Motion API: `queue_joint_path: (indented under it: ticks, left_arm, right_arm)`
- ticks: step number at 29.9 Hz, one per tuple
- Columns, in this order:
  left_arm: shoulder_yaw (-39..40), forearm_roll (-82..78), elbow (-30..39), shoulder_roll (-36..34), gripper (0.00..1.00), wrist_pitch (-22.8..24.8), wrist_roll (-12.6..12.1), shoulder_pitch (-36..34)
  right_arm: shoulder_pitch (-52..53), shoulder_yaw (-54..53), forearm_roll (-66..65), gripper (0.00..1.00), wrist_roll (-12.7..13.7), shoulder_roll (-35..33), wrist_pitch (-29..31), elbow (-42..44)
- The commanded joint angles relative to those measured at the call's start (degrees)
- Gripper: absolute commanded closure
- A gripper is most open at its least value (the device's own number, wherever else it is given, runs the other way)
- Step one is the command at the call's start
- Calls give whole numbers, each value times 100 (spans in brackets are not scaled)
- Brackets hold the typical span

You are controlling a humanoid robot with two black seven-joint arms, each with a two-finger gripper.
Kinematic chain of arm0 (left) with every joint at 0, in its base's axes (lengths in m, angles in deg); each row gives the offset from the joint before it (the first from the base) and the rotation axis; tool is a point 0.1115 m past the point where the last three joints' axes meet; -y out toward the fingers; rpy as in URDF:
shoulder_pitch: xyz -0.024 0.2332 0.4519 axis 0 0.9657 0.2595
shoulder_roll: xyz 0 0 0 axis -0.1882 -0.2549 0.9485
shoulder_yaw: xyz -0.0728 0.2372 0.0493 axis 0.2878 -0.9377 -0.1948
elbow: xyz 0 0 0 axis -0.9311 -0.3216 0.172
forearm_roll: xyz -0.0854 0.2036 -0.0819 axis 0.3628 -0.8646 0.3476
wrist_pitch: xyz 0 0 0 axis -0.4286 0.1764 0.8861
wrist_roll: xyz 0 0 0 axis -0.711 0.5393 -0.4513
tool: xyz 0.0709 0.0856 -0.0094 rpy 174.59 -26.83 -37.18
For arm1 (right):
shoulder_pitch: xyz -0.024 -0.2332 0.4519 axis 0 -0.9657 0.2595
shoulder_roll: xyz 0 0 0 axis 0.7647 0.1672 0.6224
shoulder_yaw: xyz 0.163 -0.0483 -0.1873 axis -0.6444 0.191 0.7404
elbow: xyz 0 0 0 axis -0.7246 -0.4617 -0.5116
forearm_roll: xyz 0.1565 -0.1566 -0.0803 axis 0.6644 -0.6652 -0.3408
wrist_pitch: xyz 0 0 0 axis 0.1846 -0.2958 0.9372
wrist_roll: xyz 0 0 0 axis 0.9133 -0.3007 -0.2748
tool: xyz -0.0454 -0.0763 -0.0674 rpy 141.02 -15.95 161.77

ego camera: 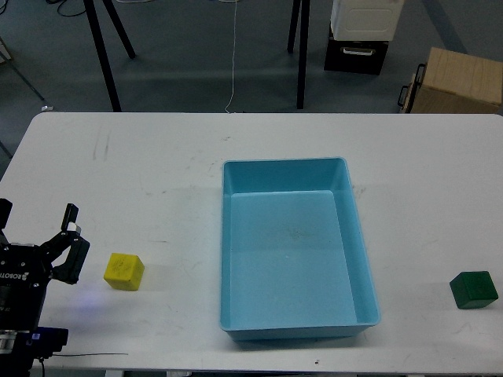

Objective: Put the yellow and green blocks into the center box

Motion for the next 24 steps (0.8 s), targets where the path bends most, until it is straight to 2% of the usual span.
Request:
queue_joint_path:
  ticks: [1, 17, 22, 24]
  left_arm:
    - [0, -35, -2, 4, 0, 0, 21, -27]
    - [-17, -246, -46, 206, 0, 0, 4, -53]
    - [-17, -255, -46, 224, 0, 0, 4, -97]
    - [-17, -255, -64, 224, 0, 0, -5, -123]
  right_arm:
    - [35, -50, -8, 1, 30, -21, 2, 50]
    - [615, -358, 678, 0, 30, 85, 2, 340]
    - [790, -262, 477, 0, 83, -1047, 2, 323]
    - [957, -218, 144, 0, 293, -1530, -107, 340]
